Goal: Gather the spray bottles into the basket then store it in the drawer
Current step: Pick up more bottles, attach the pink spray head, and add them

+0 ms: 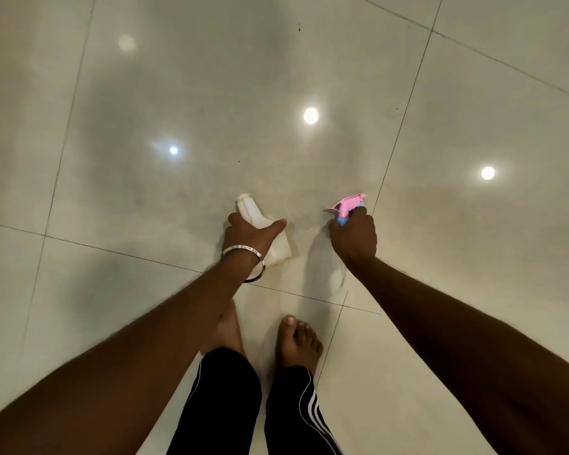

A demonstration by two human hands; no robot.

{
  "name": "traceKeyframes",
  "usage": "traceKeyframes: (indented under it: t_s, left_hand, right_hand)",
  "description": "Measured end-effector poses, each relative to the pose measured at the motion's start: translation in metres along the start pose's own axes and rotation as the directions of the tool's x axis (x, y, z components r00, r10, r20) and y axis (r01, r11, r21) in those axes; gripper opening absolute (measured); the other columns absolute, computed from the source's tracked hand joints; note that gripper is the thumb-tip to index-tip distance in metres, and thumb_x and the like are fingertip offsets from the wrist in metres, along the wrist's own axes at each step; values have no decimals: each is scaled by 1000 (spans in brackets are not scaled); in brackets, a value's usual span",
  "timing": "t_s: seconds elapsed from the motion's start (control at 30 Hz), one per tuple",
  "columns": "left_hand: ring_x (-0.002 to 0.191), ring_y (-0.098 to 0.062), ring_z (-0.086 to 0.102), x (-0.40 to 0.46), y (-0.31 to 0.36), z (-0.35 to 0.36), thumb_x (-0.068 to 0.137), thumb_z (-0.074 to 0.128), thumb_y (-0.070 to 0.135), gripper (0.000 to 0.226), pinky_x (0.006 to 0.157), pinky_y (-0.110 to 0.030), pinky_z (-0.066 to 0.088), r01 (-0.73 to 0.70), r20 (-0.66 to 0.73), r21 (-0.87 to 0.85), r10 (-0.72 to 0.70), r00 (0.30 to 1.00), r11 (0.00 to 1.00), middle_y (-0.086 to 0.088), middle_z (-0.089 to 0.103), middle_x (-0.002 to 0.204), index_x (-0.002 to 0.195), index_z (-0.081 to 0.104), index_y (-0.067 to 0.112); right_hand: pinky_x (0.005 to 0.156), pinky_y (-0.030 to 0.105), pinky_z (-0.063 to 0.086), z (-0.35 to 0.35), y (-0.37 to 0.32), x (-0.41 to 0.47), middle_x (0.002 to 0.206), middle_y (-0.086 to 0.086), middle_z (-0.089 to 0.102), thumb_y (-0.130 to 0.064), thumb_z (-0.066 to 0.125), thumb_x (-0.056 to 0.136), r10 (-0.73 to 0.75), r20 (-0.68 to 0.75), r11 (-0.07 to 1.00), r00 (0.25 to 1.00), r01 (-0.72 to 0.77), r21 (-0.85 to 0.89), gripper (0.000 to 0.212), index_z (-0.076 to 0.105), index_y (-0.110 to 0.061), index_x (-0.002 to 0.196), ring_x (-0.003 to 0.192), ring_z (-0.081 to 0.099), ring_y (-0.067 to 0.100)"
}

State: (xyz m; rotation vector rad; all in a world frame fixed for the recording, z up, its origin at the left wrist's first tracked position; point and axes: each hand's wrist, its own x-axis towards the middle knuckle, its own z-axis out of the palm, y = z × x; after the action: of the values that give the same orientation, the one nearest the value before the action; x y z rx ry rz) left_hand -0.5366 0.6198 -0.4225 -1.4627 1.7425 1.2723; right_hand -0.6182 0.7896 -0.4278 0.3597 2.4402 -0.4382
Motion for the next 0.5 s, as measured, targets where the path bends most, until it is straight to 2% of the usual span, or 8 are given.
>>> traceKeyframes:
  t_s: [0.2,0.3,0.4,0.5]
  left_hand:
    - [104,-24,57,-6,-5,4,59,80,58,90,85,-35,48,-41,54,-61,45,998,997,-1,56,118,131,43,18]
    - [102,-21,56,-20,-8,-2,58,83,53,87,78,-29,43,-147,60,-32,148,987,989,4,52,111,129,44,20]
    - [110,-22,52,-46,-15,-13,56,86,49,95,91,-35,47,-248,80,54,244,967,967,-3,51,120,135,40,22]
    - [111,-23,51,-75,-22,-25,55,87,44,97,90,-38,49,-340,93,124,330,939,932,-4,52,120,136,38,26]
  right_hand:
    - [81,37,48,-6,2,6,107,15,67,-25,61,94,-63,-5,996,998,63,57,31,57,-3,115,98,63,34]
    - [84,45,55,-20,-9,2,100,10,67,-25,61,94,-86,15,964,996,79,255,29,59,-5,115,93,69,34]
    - [91,49,56,-45,-29,-10,110,8,69,-24,61,96,-65,71,861,995,20,509,28,60,-9,119,93,73,26]
    - [85,37,57,-77,-59,-24,115,7,69,-24,62,97,-53,119,707,992,-47,705,28,61,-9,121,94,74,17]
